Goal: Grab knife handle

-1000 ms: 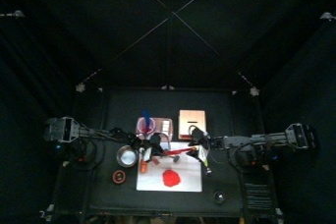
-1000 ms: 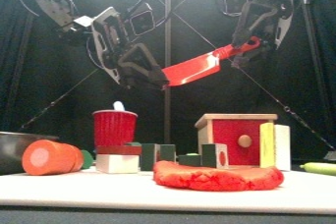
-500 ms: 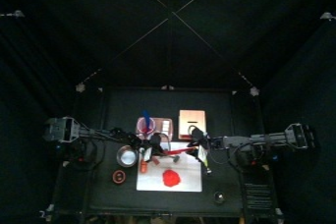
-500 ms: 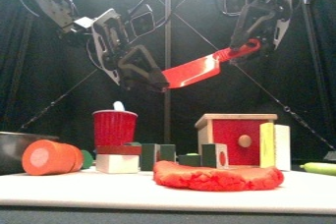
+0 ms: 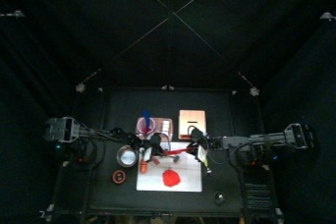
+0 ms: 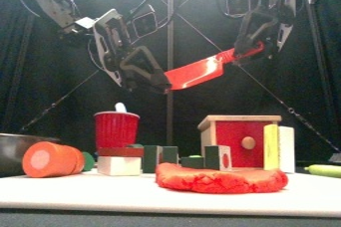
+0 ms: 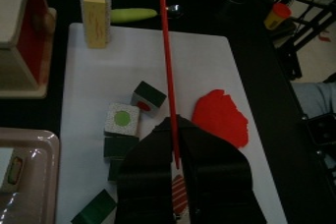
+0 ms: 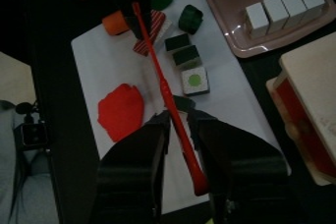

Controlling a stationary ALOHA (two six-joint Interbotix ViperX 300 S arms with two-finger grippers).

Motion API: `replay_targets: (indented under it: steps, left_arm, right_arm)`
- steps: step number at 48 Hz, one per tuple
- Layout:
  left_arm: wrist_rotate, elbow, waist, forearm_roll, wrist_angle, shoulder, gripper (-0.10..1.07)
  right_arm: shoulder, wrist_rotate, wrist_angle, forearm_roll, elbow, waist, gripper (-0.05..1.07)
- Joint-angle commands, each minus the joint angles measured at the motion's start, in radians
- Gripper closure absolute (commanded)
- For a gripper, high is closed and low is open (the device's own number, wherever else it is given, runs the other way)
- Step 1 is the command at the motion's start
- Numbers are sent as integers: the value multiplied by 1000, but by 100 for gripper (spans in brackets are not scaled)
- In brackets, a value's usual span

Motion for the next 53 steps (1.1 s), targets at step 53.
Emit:
replay_targets:
  steps: [53]
  left_arm:
    - [3, -14, 8, -3, 35, -98, 34]
  right_arm:
    - [-72, 8, -172, -31, 101, 0, 92]
